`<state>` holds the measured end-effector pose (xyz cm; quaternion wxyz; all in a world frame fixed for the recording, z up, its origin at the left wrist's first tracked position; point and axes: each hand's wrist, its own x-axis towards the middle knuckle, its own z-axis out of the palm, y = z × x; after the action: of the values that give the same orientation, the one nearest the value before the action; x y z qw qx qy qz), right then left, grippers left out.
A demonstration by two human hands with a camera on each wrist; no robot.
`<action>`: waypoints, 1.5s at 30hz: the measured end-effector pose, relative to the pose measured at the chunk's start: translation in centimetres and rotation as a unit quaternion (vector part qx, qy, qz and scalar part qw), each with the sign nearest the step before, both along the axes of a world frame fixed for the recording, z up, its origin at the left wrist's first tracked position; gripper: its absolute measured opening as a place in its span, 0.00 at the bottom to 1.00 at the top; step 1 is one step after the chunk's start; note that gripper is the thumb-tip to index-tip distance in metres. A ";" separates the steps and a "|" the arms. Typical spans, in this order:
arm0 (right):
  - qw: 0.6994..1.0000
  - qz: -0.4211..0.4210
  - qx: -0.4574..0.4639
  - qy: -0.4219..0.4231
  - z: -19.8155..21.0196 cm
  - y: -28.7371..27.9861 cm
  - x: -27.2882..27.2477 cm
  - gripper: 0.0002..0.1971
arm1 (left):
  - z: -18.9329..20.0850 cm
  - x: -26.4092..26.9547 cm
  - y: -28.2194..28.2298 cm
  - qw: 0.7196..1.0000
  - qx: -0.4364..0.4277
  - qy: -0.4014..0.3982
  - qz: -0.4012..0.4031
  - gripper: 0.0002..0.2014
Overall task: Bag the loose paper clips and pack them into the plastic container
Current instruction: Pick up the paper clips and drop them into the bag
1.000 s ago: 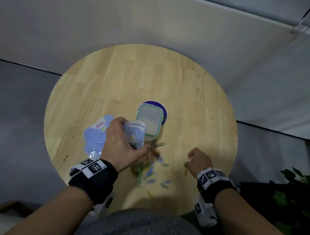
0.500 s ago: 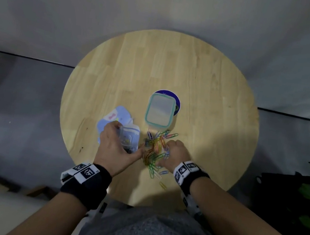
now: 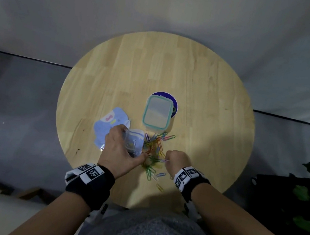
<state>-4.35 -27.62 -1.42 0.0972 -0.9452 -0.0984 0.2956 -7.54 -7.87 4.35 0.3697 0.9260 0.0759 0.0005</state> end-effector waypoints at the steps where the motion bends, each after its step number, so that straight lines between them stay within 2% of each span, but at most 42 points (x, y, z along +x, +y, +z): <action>1: 1.000 -0.025 0.017 0.005 0.4 -0.2 0.1 0.08 | -0.1 0.0 -0.1 1.000 0.002 0.000 -0.004 0.40; 4: 0.990 -0.105 0.093 0.005 2.2 -1.2 0.3 0.05 | -0.3 0.2 -0.6 1.000 0.004 0.005 -0.013 0.41; 8: 0.971 -0.156 0.179 0.002 6.2 -2.7 1.2 0.04 | -0.5 0.8 -1.6 0.999 0.002 0.007 -0.033 0.41; 12: 0.914 -0.249 0.320 0.001 11.2 -2.3 2.5 0.02 | -0.5 1.6 -2.9 0.998 -0.001 -0.001 -0.065 0.43; 14: 0.896 -0.257 0.362 -0.004 13.1 -1.5 3.2 0.03 | -0.2 2.2 -3.7 0.998 -0.008 -0.013 -0.067 0.43; 19: 0.922 -0.230 0.307 -0.051 14.8 1.0 4.4 0.05 | 1.1 3.7 -5.5 0.996 -0.038 -0.061 -0.051 0.42; 22: 0.920 -0.231 0.314 -0.041 14.9 1.6 4.2 0.08 | 1.9 4.1 -5.7 0.996 -0.054 -0.054 -0.055 0.45; 25: 0.894 -0.253 0.367 -0.049 15.1 1.6 4.2 0.05 | 1.7 4.0 -5.6 0.995 -0.068 -0.043 -0.050 0.46; 28: 0.838 -0.341 0.422 -0.057 14.3 0.5 4.7 0.05 | 0.8 3.5 -4.8 0.997 -0.053 -0.034 -0.044 0.44; 29: 0.832 -0.365 0.414 -0.060 13.3 -0.2 5.0 0.05 | 0.5 3.2 -4.4 0.997 -0.049 -0.030 -0.041 0.43; 30: 0.834 -0.382 0.394 -0.062 11.6 -0.9 5.3 0.05 | 0.3 3.0 -3.9 0.998 -0.048 -0.027 -0.039 0.43; 32: 0.872 -0.375 0.309 -0.057 7.5 -2.3 5.6 0.05 | 0.1 2.5 -2.8 0.998 -0.043 -0.023 -0.034 0.42; 34: 0.935 -0.302 0.188 -0.016 4.0 -3.1 5.7 0.11 | 0.0 2.0 -1.6 0.999 -0.028 -0.017 -0.031 0.43; 36: 0.979 -0.190 0.070 0.034 2.0 -3.0 5.7 0.22 | -0.2 1.3 -0.5 1.000 -0.007 -0.020 -0.023 0.44; 38: 0.994 -0.101 0.017 0.049 1.0 -2.4 5.7 0.29 | -0.2 0.6 0.4 1.000 0.008 -0.011 -0.011 0.45; 40: 0.999 -0.035 0.001 0.038 0.1 -1.6 5.8 0.32 | -0.2 -0.1 1.2 1.000 0.024 0.001 -0.008 0.46; 42: 1.000 0.014 -0.003 0.022 -0.6 -0.7 5.9 0.31 | -0.3 -0.7 1.9 0.999 0.040 0.007 -0.010 0.44; 45: 0.999 0.043 0.005 0.003 -0.7 0.5 5.6 0.26 | -0.6 -1.3 2.3 0.999 0.045 0.013 0.000 0.43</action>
<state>1.20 -27.11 -2.07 0.0900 -0.9387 -0.1398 0.3021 -8.87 -5.54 3.76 0.3262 0.9418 0.0803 -0.0083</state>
